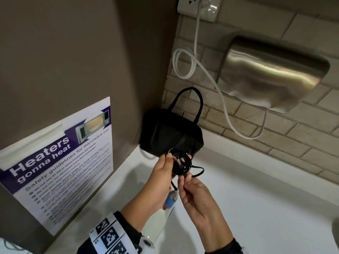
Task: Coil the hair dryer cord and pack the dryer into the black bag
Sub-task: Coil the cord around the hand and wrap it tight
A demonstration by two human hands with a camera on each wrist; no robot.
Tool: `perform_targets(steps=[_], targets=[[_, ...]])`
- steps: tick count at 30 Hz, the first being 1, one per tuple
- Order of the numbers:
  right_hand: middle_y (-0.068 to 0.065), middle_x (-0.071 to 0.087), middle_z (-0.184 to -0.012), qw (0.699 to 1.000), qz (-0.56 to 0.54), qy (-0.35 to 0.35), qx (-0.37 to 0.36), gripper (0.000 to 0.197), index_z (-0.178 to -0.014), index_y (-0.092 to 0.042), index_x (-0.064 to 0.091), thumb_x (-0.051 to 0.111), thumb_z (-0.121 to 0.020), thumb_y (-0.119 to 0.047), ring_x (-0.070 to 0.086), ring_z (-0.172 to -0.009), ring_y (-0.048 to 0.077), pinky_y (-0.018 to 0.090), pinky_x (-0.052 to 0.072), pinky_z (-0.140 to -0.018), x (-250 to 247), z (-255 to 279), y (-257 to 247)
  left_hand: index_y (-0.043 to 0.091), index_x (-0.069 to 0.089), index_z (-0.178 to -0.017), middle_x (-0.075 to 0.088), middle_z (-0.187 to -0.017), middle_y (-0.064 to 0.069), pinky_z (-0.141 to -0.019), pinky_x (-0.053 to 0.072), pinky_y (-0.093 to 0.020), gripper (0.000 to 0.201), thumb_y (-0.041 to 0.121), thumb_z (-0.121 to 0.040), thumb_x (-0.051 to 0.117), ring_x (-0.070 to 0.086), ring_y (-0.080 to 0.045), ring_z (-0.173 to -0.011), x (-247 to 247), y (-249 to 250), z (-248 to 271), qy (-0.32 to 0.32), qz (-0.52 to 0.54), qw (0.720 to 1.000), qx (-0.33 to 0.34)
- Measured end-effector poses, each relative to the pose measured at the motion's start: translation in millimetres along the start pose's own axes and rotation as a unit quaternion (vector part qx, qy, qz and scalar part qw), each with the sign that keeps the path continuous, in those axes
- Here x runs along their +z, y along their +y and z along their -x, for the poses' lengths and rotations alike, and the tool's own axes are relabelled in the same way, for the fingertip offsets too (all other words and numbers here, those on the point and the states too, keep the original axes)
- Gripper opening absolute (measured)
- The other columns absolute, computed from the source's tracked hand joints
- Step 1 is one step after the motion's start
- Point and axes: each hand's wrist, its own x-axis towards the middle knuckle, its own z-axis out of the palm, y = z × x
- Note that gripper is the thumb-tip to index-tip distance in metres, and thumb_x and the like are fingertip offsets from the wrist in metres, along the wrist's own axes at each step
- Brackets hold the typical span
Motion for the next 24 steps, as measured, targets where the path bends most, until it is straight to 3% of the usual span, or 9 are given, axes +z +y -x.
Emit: perform_targets(steps=[2, 5, 9, 12, 16, 18, 20, 22, 24], targets=[[0.009, 0.070, -0.067, 1.000, -0.009, -0.010, 0.008, 0.032, -0.085, 0.004, 0.062, 0.032, -0.094, 0.013, 0.065, -0.055, 0.009, 0.016, 0.057, -0.058, -3, -5, 4, 0.019, 0.057, -0.121, 0.071, -0.115, -0.006, -0.097, 0.046, -0.045, 0.038, 0.040, -0.101, 0.032, 0.065, -0.024, -0.107, 3, -2, 0, 0.000, 0.034, 0.999, -0.004], [0.008, 0.066, -0.065, 0.999, 0.028, -0.030, 0.002, 0.033, -0.094, 0.004, 0.062, 0.032, -0.090, 0.018, 0.059, -0.051, 0.007, 0.016, 0.052, -0.052, -6, -9, 5, 0.026, 0.058, -0.114, 0.071, -0.114, 0.002, -0.081, 0.049, -0.038, 0.035, 0.040, -0.102, 0.029, 0.063, -0.030, -0.108, 5, -10, 3, -0.015, -0.011, 1.000, -0.001], [0.007, 0.064, -0.069, 0.992, 0.120, -0.030, -0.034, 0.023, -0.098, 0.002, 0.062, 0.044, -0.088, 0.014, 0.052, -0.054, 0.011, 0.022, 0.047, -0.059, -7, -9, -1, 0.030, 0.052, -0.121, 0.067, -0.116, 0.008, -0.069, 0.044, -0.007, 0.034, 0.038, -0.102, 0.026, 0.060, -0.004, -0.107, 2, -14, 4, -0.010, -0.092, 0.995, 0.045], [0.010, 0.061, -0.078, 0.988, 0.153, -0.026, -0.026, 0.015, -0.098, -0.002, 0.063, 0.051, -0.090, 0.002, 0.052, -0.062, 0.016, 0.030, 0.044, -0.070, -9, -7, -3, 0.022, 0.052, -0.117, 0.066, -0.106, 0.003, -0.064, 0.042, 0.000, 0.028, 0.029, -0.103, 0.029, 0.059, 0.010, -0.089, 3, -9, 4, 0.009, -0.116, 0.988, 0.103], [0.016, 0.069, -0.104, 0.985, 0.159, -0.072, -0.006, 0.028, -0.103, -0.001, 0.065, 0.043, -0.085, -0.002, 0.061, -0.096, 0.022, 0.036, 0.044, -0.090, -1, 12, -9, 0.016, 0.049, -0.110, 0.066, -0.100, -0.002, -0.071, 0.043, -0.005, 0.020, 0.016, -0.103, 0.031, 0.060, 0.000, -0.091, 1, -6, 3, 0.033, -0.177, 0.966, 0.183], [0.016, 0.068, -0.108, 0.982, 0.152, -0.111, -0.011, 0.032, -0.105, 0.000, 0.065, 0.046, -0.080, -0.004, 0.062, -0.103, 0.026, 0.041, 0.043, -0.094, 7, 24, -13, 0.017, 0.048, -0.107, 0.066, -0.097, -0.003, -0.073, 0.047, -0.013, 0.017, 0.017, -0.102, 0.032, 0.063, -0.009, -0.090, 2, -5, 7, 0.015, -0.194, 0.957, 0.217], [0.017, 0.070, -0.110, 0.971, 0.196, -0.135, -0.016, 0.029, -0.106, -0.005, 0.070, 0.051, -0.087, -0.017, 0.066, -0.104, 0.027, 0.046, 0.046, -0.092, 14, 32, -16, 0.022, 0.047, -0.105, 0.066, -0.093, 0.001, -0.075, 0.049, -0.017, 0.018, 0.009, -0.101, 0.035, 0.063, -0.006, -0.087, 5, -3, 15, -0.018, -0.207, 0.945, 0.251], [0.018, 0.070, -0.111, 0.960, 0.239, -0.145, -0.019, 0.030, -0.109, -0.008, 0.070, 0.053, -0.092, -0.026, 0.067, -0.102, 0.024, 0.044, 0.049, -0.085, 18, 38, -19, 0.025, 0.045, -0.105, 0.066, -0.088, 0.003, -0.073, 0.049, -0.017, 0.023, 0.006, -0.096, 0.037, 0.063, -0.005, -0.083, 6, 0, 20, -0.037, -0.208, 0.935, 0.284], [0.016, 0.067, -0.118, 0.958, 0.229, -0.170, -0.018, 0.033, -0.119, -0.003, 0.063, 0.053, -0.094, -0.022, 0.062, -0.114, 0.021, 0.037, 0.046, -0.095, 20, 43, -23, 0.024, 0.048, -0.106, 0.066, -0.083, 0.003, -0.070, 0.052, -0.022, 0.017, 0.017, -0.094, 0.038, 0.064, -0.009, -0.079, 6, 5, 24, -0.048, -0.188, 0.935, 0.296]])
